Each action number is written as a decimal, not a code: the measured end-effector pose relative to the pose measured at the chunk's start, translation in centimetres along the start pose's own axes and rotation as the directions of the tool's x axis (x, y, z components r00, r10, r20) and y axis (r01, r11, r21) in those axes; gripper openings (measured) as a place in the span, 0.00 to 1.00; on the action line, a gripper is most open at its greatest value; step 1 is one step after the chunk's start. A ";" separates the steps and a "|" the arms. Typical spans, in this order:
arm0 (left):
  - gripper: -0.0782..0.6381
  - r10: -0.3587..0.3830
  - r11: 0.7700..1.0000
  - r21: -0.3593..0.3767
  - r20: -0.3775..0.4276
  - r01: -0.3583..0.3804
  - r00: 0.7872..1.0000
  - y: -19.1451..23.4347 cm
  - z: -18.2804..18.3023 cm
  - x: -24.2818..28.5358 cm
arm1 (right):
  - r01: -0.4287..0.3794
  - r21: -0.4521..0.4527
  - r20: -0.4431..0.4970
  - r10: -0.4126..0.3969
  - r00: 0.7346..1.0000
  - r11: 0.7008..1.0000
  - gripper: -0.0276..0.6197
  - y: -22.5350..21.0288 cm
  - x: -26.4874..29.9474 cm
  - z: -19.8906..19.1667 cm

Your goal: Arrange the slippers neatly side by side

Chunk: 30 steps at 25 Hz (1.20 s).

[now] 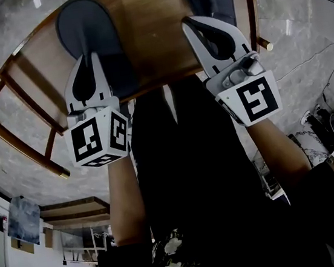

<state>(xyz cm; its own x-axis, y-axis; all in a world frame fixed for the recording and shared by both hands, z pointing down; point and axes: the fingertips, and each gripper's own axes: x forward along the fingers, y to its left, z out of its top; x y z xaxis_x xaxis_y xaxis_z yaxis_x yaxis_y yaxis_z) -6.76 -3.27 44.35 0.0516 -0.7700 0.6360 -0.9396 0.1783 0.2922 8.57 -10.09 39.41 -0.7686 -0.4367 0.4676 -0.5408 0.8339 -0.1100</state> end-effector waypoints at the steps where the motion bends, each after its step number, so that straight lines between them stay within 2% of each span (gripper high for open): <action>1: 0.14 -0.012 1.000 -0.006 0.005 0.012 1.000 0.0 0.0 0.0 | 0.016 -0.004 0.010 -0.016 1.000 1.000 0.04 -0.3 0.0 0.1; 5: 0.19 -0.034 0.999 -0.001 0.007 0.034 0.999 0.3 -0.3 -0.3 | 0.093 -0.037 0.028 -0.092 0.995 0.995 0.05 -1.5 -0.4 0.3; 10: 0.26 -0.051 0.999 0.019 -0.005 0.051 0.999 -0.1 -0.7 -0.1 | 0.194 -0.058 0.009 -0.194 0.981 0.979 0.24 -4.7 -0.9 -0.4; 15: 0.27 -0.054 0.998 0.021 -0.007 0.054 0.999 -0.3 -0.7 -0.7 | 0.231 -0.060 -0.078 -0.235 0.969 0.971 0.30 -6.9 -0.4 -3.2; 20: 0.27 -0.054 0.998 0.044 -0.015 0.055 0.998 -0.5 -1.1 -1.8 | 0.269 -0.023 -0.135 -0.270 0.953 0.963 0.29 -8.3 -0.2 -5.2; 21: 0.27 -0.053 0.998 0.046 -0.018 0.054 0.998 -0.5 -1.3 -1.9 | 0.279 -0.010 -0.144 -0.278 0.950 0.960 0.24 -8.5 -0.1 -5.5; 22: 0.27 -0.052 0.998 0.045 -0.020 0.053 0.998 -0.5 -1.5 -2.0 | 0.289 0.001 -0.153 -0.286 0.946 0.957 0.13 -8.7 -0.1 -5.7; 23: 0.27 -0.052 0.998 0.044 -0.021 0.053 0.998 -0.5 -1.6 -2.1 | 0.299 0.017 -0.160 -0.292 0.943 0.954 0.10 -8.8 -0.2 -5.8; 26: 0.27 -0.050 0.998 0.040 -0.018 0.050 0.999 -0.7 -1.6 -2.4 | 0.327 0.098 -0.171 -0.308 0.936 0.940 0.07 -9.1 -0.5 -5.3; 30: 0.27 -0.056 0.998 0.018 -0.012 0.056 0.998 -1.0 -1.6 -2.6 | 0.349 0.218 -0.139 -0.325 0.936 0.911 0.07 -8.7 -1.0 -3.5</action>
<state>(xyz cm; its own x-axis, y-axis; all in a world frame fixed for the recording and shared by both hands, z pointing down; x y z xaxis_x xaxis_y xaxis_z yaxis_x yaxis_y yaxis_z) -5.36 -0.48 43.55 0.1078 -0.7714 0.6271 -0.9412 0.1241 0.3143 15.22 -15.74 42.98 -0.4958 -0.6327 0.5949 -0.8356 0.5341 -0.1285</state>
